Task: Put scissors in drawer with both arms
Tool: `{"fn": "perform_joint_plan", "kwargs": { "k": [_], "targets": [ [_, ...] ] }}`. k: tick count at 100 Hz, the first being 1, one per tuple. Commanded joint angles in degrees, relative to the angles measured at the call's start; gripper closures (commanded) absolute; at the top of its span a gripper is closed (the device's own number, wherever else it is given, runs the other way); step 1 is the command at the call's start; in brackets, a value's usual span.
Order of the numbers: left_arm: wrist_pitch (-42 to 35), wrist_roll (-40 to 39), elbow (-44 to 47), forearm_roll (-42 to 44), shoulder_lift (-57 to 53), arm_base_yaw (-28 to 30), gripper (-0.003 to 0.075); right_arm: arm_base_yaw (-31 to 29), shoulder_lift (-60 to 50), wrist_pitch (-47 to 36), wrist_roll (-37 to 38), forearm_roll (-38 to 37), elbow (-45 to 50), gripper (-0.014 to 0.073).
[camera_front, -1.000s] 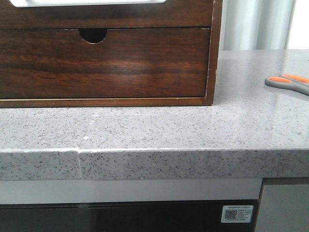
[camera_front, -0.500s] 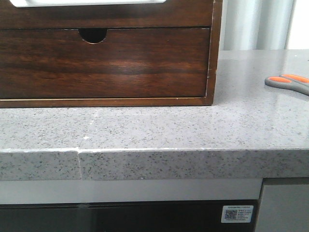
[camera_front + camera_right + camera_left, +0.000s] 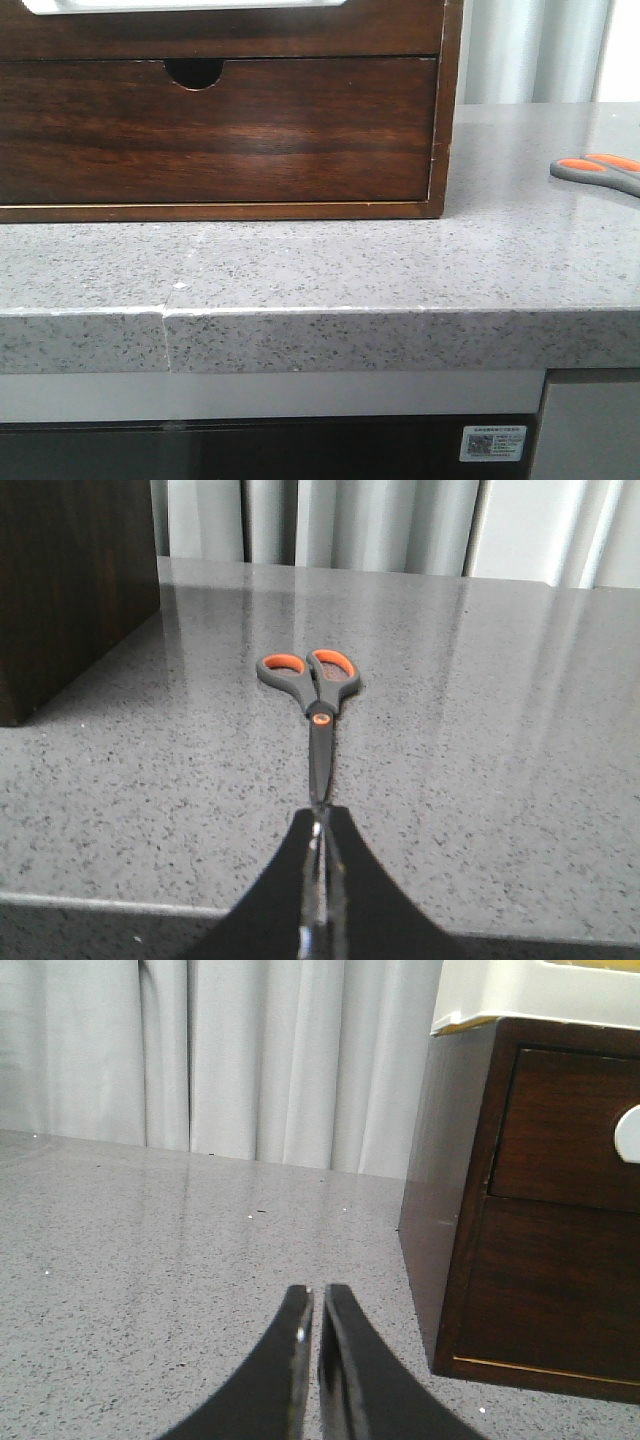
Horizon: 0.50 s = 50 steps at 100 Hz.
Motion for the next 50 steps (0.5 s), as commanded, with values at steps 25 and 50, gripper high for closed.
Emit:
{"fn": "perform_joint_plan", "kwargs": {
  "k": [25,50],
  "targets": [
    [3.45,-0.55,-9.43,2.66,1.03,0.2,0.074,0.05,-1.44,-2.87,-0.33,5.67,-0.94,0.0639],
    [7.62,-0.55,-16.6,2.47,8.11,0.2,0.074,0.05,2.68,1.06,-0.33,11.82,-6.43,0.0639]
  ]
}}
